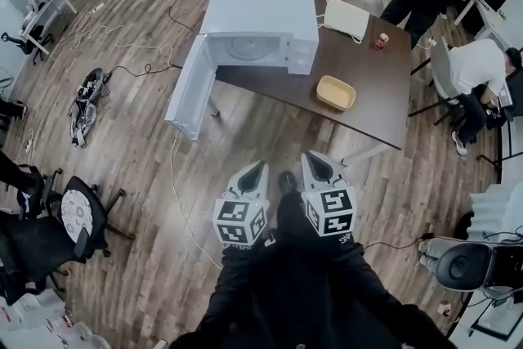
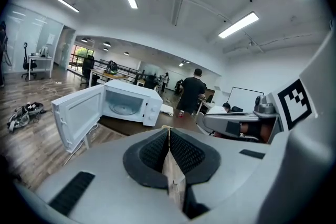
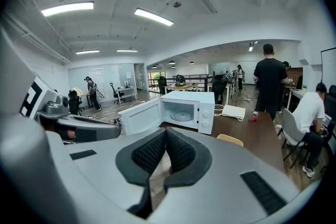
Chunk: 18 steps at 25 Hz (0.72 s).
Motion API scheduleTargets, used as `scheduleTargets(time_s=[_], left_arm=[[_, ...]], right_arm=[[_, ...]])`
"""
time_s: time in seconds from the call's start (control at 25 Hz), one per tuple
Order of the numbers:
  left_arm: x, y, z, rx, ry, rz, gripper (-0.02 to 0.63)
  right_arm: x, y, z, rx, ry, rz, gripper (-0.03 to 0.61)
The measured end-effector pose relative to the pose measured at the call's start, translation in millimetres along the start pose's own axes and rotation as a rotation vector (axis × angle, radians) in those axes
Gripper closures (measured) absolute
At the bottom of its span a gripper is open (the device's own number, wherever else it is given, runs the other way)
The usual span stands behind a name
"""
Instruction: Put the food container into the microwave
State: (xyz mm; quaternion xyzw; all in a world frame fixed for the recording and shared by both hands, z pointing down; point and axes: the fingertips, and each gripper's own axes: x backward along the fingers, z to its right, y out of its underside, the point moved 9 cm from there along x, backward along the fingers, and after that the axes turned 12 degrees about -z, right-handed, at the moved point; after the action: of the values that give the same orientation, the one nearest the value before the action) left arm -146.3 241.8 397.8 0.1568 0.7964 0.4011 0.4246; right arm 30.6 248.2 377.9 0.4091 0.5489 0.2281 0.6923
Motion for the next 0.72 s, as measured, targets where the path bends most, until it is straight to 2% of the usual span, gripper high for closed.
scheduleTargets(time_s=[0.16,0.44,0.72], left_arm=[[-36.7,-26.8,-15.1,-0.016,-0.018,-0.010,0.578],[-115.4,-74.2,-31.1,-0.056,-0.036,-0.029,0.580],[-188.3,-91.7,-48.6,-0.056,-0.060,-0.103,0.580]], right_arm=[[-32.7,-17.8,28.6,-0.007,-0.010,0.012,0.557],[-90.1,-45.5,93.9,-0.019,0.020,-0.034,0.557],[-143.5,-40.3,149.6,-0.008,0.059,-0.136,0.557]])
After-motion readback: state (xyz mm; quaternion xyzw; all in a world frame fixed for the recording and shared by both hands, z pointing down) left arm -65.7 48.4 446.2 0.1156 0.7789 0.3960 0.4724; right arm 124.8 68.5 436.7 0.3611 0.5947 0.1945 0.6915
